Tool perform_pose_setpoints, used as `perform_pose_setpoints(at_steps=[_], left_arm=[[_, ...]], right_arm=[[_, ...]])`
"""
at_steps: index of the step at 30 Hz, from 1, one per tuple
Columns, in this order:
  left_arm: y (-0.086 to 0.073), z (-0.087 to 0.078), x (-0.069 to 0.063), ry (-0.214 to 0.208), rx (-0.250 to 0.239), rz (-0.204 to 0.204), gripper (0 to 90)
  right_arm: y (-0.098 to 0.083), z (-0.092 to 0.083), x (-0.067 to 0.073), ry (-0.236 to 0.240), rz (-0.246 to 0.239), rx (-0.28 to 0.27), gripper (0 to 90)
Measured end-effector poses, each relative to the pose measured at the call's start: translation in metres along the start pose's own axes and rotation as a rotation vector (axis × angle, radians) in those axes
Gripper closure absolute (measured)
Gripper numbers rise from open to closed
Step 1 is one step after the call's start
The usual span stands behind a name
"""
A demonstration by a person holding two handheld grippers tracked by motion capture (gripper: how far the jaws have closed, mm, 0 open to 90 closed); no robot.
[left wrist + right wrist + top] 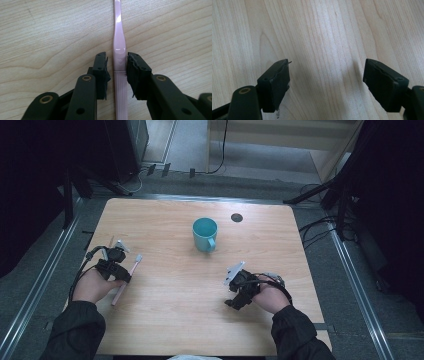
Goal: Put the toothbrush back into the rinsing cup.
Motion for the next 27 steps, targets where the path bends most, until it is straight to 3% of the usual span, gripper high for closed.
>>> perform_pose_setpoints(at_steps=[11, 22, 27], left_arm=[[-0.0006, 0.0000, -0.0010, 0.017, 0.000, 0.022, 76.5], [-0.0005, 0.0000, 0.0024, -0.019, 0.012, 0.028, 78.0], [-0.0001, 0.0009, 0.0057, -0.024, 0.006, 0.011, 78.3]], right_arm=[[-0.0001, 0.0012, 0.0000, 0.001, -0.010, 0.006, 21.4], [-0.0001, 0.0015, 0.0007, 0.003, -0.008, 0.008, 21.3], [-0.0001, 0.0012, 0.0000, -0.001, -0.012, 0.007, 21.4]])
Point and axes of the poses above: each handheld gripper's, and its own axes: z roughly forward along the jaws, y roughly out of its top, x roughly to its left, the point moved 5 cm from there along z, roughly forward along the jaws, and after that the axes turned 13 degrees about y, right-handed, at the moved point
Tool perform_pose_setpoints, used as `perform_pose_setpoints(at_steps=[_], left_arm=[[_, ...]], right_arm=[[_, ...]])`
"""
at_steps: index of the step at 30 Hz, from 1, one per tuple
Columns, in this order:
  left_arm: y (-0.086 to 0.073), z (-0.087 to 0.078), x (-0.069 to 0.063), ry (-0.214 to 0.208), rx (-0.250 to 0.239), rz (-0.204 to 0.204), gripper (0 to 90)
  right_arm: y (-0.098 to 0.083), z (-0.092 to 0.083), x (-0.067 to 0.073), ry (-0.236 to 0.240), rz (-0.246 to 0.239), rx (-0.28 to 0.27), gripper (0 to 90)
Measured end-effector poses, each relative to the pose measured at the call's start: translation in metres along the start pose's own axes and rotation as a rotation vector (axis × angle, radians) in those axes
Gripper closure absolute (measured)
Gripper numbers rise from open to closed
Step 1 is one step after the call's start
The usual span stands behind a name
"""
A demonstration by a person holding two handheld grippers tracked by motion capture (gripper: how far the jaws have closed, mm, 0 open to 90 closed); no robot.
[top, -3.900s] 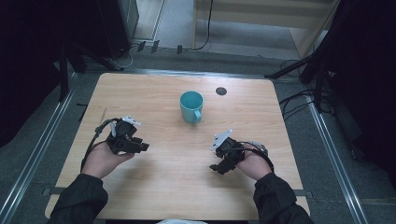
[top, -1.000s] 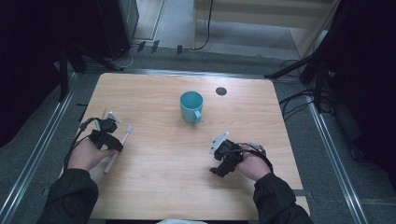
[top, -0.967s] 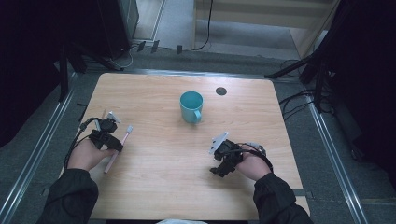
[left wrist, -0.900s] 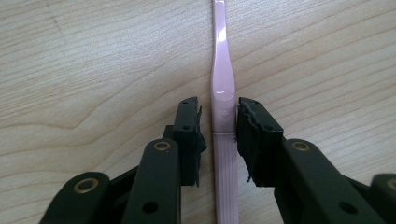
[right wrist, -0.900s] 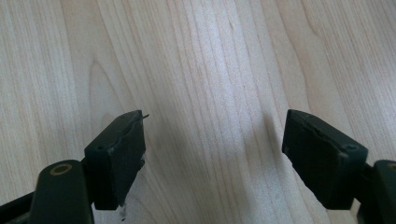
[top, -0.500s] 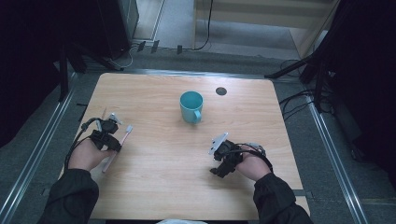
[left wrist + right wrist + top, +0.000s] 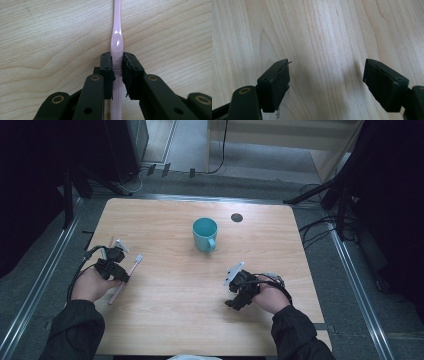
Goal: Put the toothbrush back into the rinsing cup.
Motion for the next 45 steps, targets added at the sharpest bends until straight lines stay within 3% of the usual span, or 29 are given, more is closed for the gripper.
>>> perform_pose_setpoints(at_steps=[12, 26, 33, 42, 45], left_arm=[[0.000, -0.007, 0.001, -0.029, -0.017, -0.009, 78.3], [0.001, -0.025, 0.003, -0.082, -0.091, -0.022, 78.3], [0.003, -0.035, 0.002, -0.117, -0.150, -0.030, 78.3], [0.003, -0.040, 0.000, -0.139, -0.164, -0.032, 78.3], [0.005, -0.043, -0.001, -0.146, -0.195, -0.044, 78.3]], right_arm=[[0.000, 0.000, 0.000, 0.002, 0.000, 0.000, 21.4], [0.000, 0.000, 0.000, 0.003, 0.001, 0.001, 21.3], [0.000, 0.000, 0.000, 0.003, 0.002, 0.001, 21.3], [0.000, 0.000, 0.000, 0.003, -0.002, 0.000, 21.4], [0.000, 0.000, 0.000, 0.004, -0.001, -0.001, 21.3]])
Point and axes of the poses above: each handheld gripper's, and its own axes: z roughly forward along the jaws, y roughly out of its top, x roughly to its left, the point moved 5 cm from there along z, roughly forward along the jaws, and after that the axes turned 13 degrees about y, right-handed, at the moved point
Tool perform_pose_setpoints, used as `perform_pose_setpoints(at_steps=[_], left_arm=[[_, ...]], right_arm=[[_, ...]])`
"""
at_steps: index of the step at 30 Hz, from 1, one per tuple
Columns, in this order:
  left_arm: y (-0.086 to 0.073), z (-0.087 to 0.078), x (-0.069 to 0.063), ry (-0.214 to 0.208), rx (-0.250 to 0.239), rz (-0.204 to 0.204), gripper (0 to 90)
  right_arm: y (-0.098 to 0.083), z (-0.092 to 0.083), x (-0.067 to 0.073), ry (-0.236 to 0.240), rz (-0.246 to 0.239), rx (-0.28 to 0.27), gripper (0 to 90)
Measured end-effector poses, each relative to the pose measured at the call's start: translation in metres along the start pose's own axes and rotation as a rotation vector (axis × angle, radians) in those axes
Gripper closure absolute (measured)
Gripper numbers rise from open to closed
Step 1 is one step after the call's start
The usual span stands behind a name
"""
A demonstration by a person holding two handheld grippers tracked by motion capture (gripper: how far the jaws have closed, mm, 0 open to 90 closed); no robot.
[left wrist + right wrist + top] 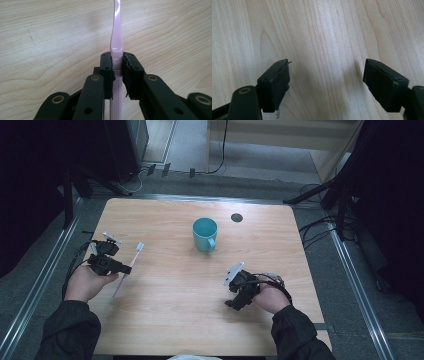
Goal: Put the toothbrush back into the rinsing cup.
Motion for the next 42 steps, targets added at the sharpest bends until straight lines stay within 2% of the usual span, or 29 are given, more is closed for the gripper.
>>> perform_pose_setpoints(at_steps=[11, 12, 16, 23, 31, 35, 42], left_arm=[[0.006, -0.008, -0.004, -0.021, -0.082, -0.002, 78.3], [0.007, -0.010, -0.006, -0.030, -0.104, -0.007, 78.3], [0.009, -0.014, -0.010, -0.045, -0.132, 0.001, 78.2], [0.013, -0.016, -0.017, -0.050, -0.173, -0.003, 78.2], [0.018, -0.021, -0.030, -0.059, -0.253, 0.010, 78.2], [0.018, -0.021, -0.037, -0.086, -0.254, 0.032, 78.3], [0.024, -0.020, -0.050, -0.082, -0.280, 0.051, 78.2]], right_arm=[[0.000, 0.000, 0.000, 0.002, 0.000, 0.001, 21.4], [0.000, 0.000, 0.001, 0.002, 0.001, 0.000, 21.3], [0.000, 0.000, 0.001, 0.002, 0.002, 0.000, 21.4], [0.000, 0.000, 0.001, 0.003, -0.001, 0.000, 21.4], [0.000, 0.000, 0.001, 0.005, -0.003, -0.003, 21.3], [0.000, 0.000, 0.001, 0.005, -0.003, -0.002, 21.3], [-0.001, -0.001, 0.001, -0.001, -0.001, -0.004, 21.3]])
Point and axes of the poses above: each handheld gripper's, and its own axes: z roughly forward along the jaws, y roughly out of its top, x roughly to its left, the point moved 5 cm from there along z, roughly forward along the jaws, and after that the axes turned 13 degrees about y, right-handed, at the moved point
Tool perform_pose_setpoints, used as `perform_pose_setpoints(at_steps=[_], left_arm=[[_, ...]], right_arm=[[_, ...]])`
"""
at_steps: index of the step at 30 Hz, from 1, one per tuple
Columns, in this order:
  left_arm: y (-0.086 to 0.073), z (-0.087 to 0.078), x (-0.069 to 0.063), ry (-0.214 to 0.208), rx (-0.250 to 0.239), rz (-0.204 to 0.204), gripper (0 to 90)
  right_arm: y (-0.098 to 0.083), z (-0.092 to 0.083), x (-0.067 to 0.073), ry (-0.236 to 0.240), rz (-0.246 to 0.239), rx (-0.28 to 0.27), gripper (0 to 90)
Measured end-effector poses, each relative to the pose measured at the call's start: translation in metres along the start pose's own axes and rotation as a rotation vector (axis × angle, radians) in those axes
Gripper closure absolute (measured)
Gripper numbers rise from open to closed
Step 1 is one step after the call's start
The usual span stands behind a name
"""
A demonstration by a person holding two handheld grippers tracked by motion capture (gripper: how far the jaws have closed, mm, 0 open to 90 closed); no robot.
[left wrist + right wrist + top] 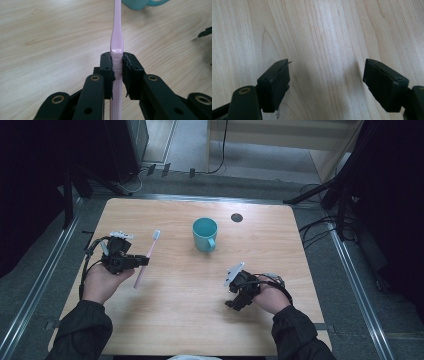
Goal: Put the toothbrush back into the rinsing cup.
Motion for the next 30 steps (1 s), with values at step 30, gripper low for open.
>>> perform_pose_setpoints(at_steps=[30], left_arm=[[0.054, -0.011, -0.031, -0.027, -0.245, -0.006, 78.2]], right_arm=[[-0.001, -0.001, 0.001, -0.004, 0.001, -0.003, 21.4]])
Point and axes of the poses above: each handheld gripper's, and its own axes: z roughly forward along the jaws, y roughly out of its top, x roughly to its left, the point moved 5 cm from there along z, roughly forward along the jaws, and after that the axes turned 13 degrees about y, right-handed, at the moved point
